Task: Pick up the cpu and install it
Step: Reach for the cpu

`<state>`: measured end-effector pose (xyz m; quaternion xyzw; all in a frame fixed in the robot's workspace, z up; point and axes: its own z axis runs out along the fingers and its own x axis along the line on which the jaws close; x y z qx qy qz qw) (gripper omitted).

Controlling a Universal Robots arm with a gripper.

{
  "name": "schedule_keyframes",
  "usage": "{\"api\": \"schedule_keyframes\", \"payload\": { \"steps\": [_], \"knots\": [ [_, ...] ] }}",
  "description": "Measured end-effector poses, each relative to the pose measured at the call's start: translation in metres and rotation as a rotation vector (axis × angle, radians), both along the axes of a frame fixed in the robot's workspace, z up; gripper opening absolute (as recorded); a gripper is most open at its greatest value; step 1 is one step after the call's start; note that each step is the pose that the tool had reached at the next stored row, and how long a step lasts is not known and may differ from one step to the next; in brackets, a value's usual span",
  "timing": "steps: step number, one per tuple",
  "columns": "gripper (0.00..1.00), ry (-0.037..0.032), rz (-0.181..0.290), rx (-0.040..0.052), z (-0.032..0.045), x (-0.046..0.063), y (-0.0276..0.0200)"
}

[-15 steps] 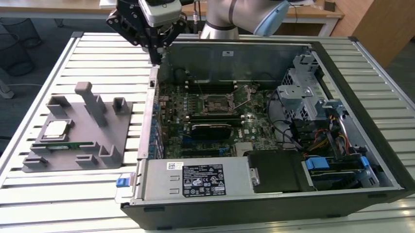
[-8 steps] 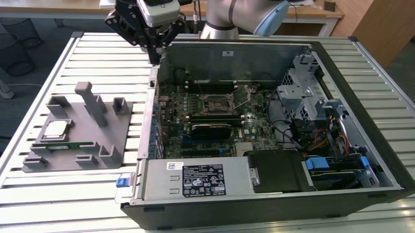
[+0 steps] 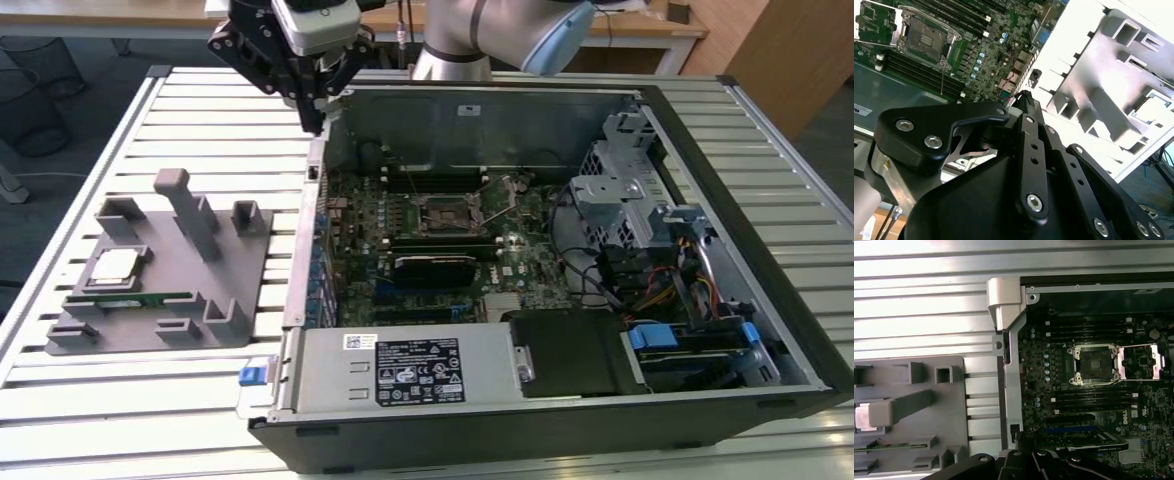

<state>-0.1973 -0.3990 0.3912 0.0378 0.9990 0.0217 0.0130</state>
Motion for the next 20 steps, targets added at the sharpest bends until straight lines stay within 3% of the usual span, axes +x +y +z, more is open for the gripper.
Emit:
{"api": "schedule_keyframes", "payload": {
  "steps": [20],
  "knots": [
    [0.11, 0.0005, 0.0, 0.0002, -0.0006, -0.025, 0.0006]
  ]
}}
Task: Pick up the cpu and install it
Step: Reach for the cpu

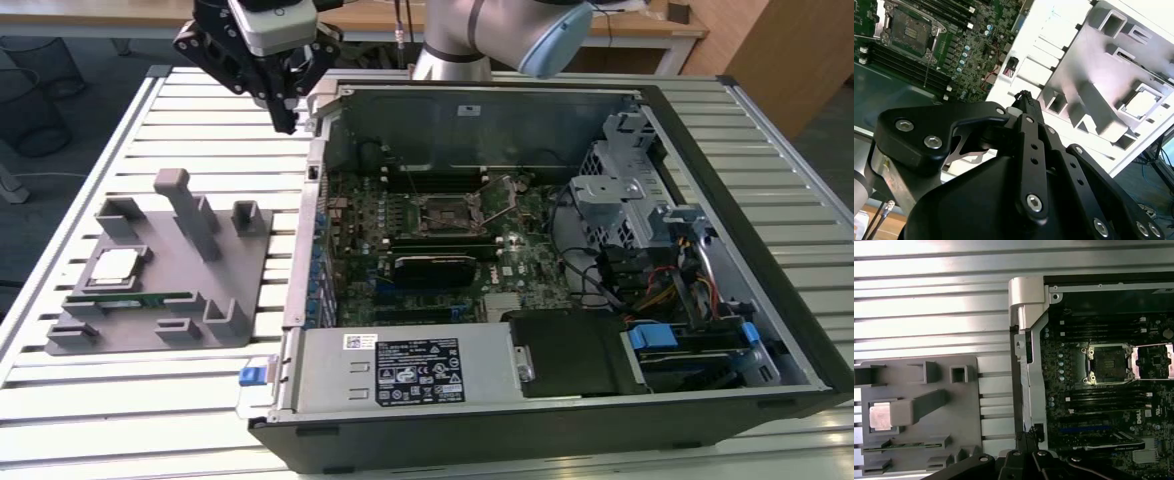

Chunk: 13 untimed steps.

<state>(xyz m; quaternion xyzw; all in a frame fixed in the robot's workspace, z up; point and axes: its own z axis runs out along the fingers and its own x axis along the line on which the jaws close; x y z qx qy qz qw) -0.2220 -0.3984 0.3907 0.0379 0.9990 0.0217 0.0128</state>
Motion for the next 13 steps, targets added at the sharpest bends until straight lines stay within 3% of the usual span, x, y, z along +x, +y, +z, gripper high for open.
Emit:
{"api": "schedule_keyframes", "payload": {
  "steps": [13],
  "knots": [
    [0.11, 0.0008, 0.0, 0.0002, -0.0003, -0.011, 0.0]
  ]
}}
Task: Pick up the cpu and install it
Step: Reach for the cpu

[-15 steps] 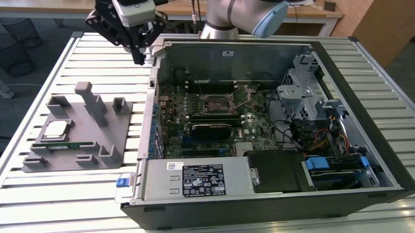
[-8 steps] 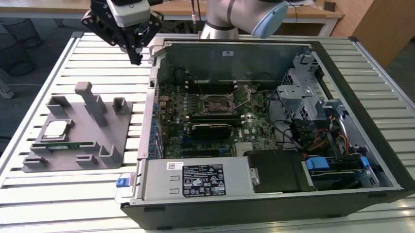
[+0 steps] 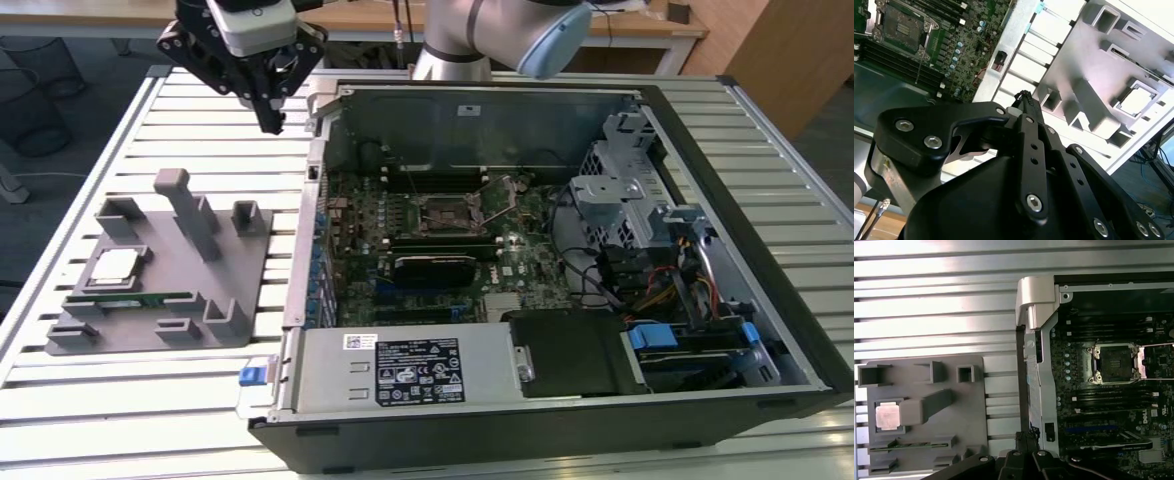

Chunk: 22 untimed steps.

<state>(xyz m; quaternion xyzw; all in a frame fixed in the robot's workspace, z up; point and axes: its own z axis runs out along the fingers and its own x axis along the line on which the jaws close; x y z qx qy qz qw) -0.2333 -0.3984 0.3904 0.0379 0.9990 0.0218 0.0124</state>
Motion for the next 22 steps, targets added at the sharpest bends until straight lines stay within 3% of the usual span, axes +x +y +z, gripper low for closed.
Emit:
{"api": "schedule_keyframes", "payload": {
  "steps": [22],
  "knots": [
    [0.11, 0.0033, 0.0, 0.0003, -0.0008, -0.017, 0.0]
  ]
}}
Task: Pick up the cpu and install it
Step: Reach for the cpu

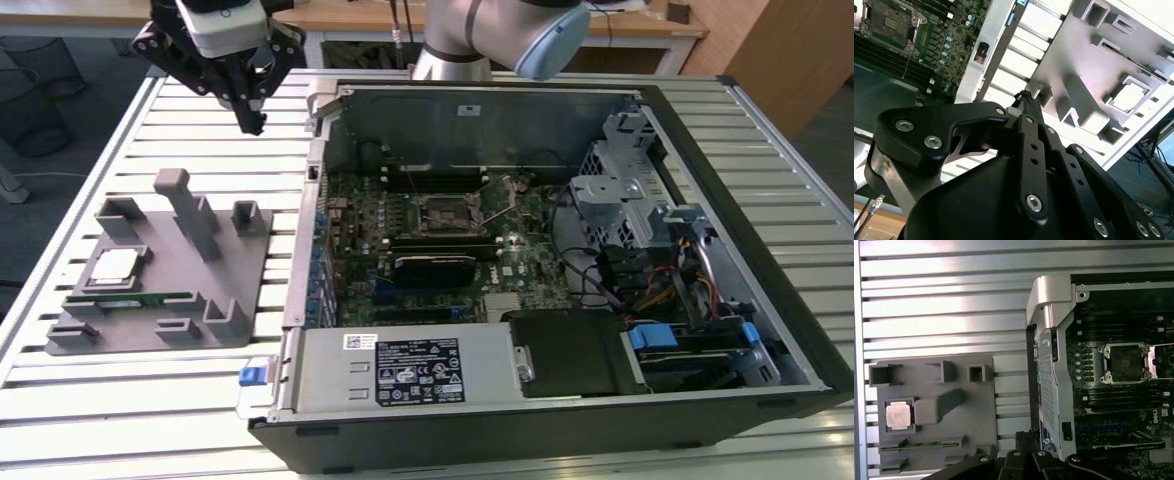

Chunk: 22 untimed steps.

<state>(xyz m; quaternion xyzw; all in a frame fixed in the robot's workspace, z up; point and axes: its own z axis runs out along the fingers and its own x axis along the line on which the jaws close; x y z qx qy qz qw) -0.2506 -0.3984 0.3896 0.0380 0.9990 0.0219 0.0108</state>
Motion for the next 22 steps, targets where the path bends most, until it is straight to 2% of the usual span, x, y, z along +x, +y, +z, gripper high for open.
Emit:
{"api": "schedule_keyframes", "payload": {
  "steps": [3, 8, 17, 22],
  "knots": [
    [0.11, 0.0013, 0.0, 0.0, -0.0003, -0.005, 0.0],
    [0.11, 0.0039, 0.0, 0.0, -0.0013, -0.02, 0.0],
    [0.11, 0.0042, 0.0, 0.0, -0.0037, -0.057, 0.0],
    [0.11, 0.0058, 0.0, 0.0, -0.0053, -0.071, 0.0]
  ]
}}
